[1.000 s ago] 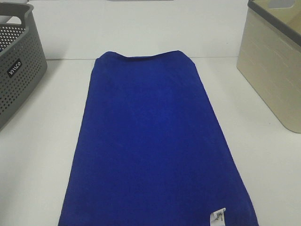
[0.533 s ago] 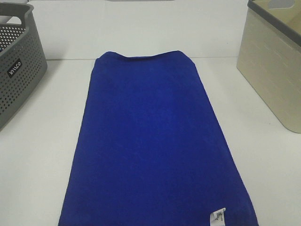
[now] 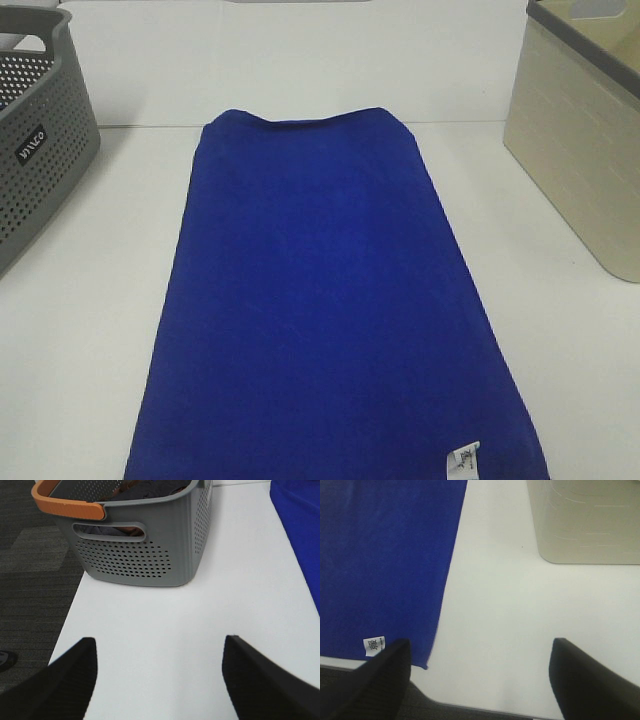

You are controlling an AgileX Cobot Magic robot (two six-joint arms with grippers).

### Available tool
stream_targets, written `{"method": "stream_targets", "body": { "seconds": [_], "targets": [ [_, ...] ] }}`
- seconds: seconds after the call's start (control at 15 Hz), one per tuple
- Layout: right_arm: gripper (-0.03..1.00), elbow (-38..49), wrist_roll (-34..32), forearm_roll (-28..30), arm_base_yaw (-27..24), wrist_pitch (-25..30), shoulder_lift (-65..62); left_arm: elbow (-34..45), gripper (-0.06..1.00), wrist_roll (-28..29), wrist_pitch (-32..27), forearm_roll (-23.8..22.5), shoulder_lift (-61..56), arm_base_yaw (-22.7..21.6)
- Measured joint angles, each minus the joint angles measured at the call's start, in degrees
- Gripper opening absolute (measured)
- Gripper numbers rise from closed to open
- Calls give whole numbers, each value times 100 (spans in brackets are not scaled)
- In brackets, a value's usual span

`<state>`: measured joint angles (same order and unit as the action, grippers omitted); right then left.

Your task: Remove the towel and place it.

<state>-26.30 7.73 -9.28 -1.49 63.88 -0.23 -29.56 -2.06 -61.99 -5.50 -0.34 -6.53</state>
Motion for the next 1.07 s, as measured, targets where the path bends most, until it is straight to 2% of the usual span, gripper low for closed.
{"method": "stream_targets", "body": {
  "seconds": [0.47, 0.73, 1.07],
  "targets": [
    [75, 34, -23, 52, 0, -6, 0, 0, 67, 17, 0, 52, 0, 17],
    [75, 34, -23, 52, 0, -6, 0, 0, 67, 23, 0, 172, 0, 304],
    [75, 34, -23, 52, 0, -6, 0, 0, 67, 23, 0, 183, 0, 350]
  ]
}}
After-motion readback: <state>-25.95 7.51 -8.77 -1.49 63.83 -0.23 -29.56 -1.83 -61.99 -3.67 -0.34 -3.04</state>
